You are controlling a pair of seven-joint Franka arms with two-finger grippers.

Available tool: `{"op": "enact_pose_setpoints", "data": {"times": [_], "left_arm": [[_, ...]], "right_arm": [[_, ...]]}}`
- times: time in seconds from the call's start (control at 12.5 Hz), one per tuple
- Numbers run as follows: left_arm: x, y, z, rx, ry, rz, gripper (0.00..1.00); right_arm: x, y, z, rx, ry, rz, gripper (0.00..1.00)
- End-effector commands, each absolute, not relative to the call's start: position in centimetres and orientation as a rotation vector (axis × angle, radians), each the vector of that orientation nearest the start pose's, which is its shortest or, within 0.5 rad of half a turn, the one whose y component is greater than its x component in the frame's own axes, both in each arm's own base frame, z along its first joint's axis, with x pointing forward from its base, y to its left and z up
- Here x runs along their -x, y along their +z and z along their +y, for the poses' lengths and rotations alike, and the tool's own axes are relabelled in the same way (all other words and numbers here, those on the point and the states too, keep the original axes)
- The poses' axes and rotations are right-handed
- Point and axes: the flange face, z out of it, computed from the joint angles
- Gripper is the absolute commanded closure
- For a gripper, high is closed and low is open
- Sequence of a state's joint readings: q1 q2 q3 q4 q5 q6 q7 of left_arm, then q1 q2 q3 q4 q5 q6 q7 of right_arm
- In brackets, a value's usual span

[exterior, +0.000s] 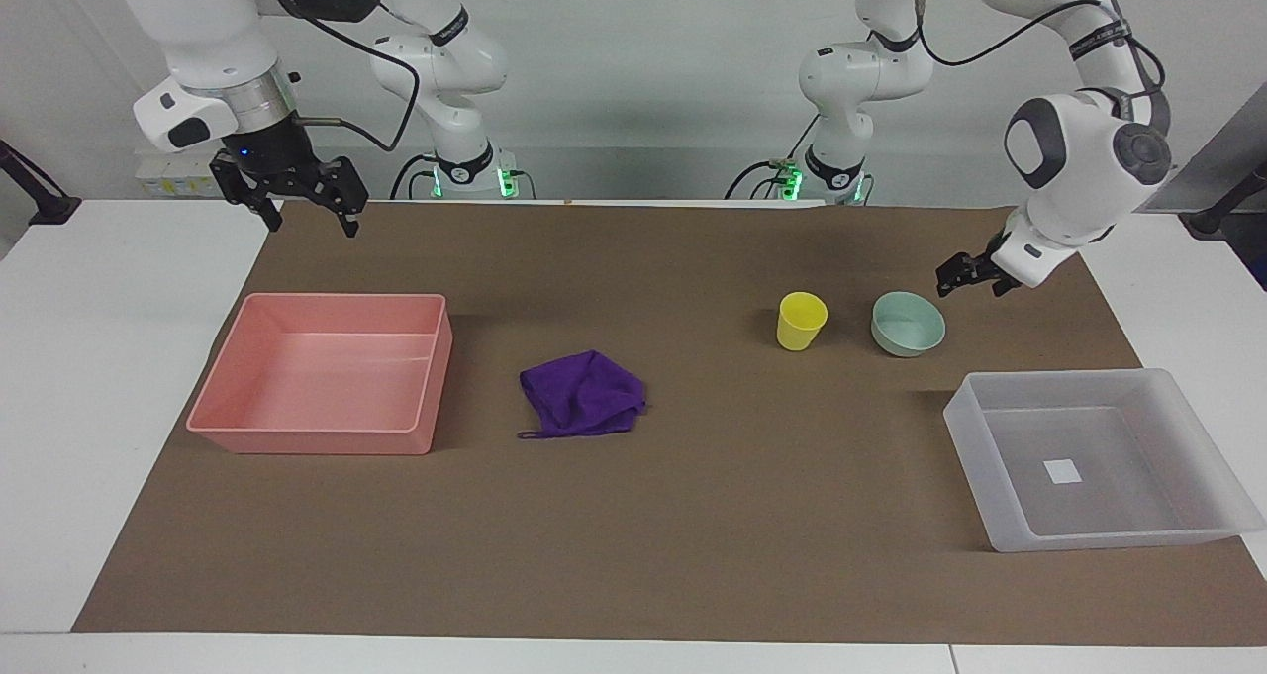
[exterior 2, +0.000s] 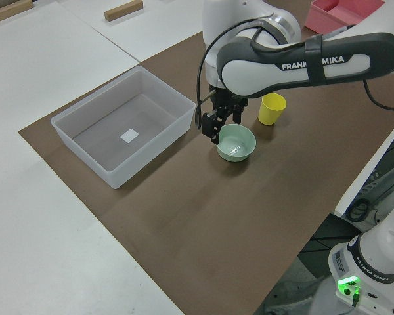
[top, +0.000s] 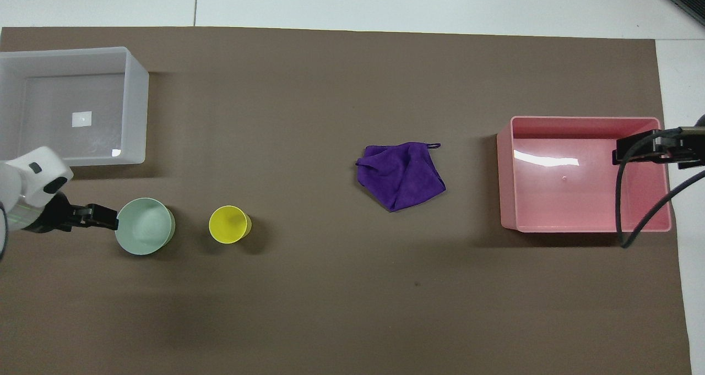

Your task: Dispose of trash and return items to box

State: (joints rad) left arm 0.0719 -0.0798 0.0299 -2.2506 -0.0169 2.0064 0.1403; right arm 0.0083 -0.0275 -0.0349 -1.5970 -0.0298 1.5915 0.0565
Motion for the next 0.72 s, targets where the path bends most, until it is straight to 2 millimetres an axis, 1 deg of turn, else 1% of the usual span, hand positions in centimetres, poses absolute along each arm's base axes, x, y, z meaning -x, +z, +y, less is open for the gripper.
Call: {"op": "enact_pose_setpoints", "data": {"times": [0.0,0.08,0.16,0.24,0.32,0.4,0.48,0.56,0.64], "left_arm": [[-45.4,34.2,3.5,3.171,0.168,0.097,0.0],[-45.1,32.8,3.3,3.17,0.175,0.099,0.0],[-45.2,31.7,3.3,3.169,0.211,0.101,0.33],[-45.3,31.2,3.0,3.169,0.226,0.108,0.62],[-45.5,31.3,2.6,3.168,0.222,0.12,0.83],[-45.8,31.7,2.7,3.167,0.217,0.12,1.0],[-46.1,32.0,2.7,3.168,0.227,0.112,1.0],[-46.2,32.2,2.7,3.168,0.246,0.117,1.0],[-46.7,33.0,2.8,3.169,0.256,0.115,1.0]], "right_arm": [[-54.3,62.5,-1.8,3.165,-0.044,0.106,0.0],[-54.1,62.2,-1.7,3.166,-0.039,0.088,0.0],[-54.1,61.5,-1.4,3.164,-0.034,0.09,0.0],[-54.3,61.0,-0.5,3.165,-0.044,0.073,0.0],[-55.1,60.1,1.3,3.164,-0.065,0.05,0.0],[-56.3,58.3,2.7,3.161,-0.09,0.057,0.0],[-57.8,55.6,5.0,3.157,-0.127,0.025,0.0],[-59.0,53.0,7.8,3.149,-0.161,0.017,0.0],[-60.2,50.3,10.8,3.137,-0.19,0.069,0.0]]}}
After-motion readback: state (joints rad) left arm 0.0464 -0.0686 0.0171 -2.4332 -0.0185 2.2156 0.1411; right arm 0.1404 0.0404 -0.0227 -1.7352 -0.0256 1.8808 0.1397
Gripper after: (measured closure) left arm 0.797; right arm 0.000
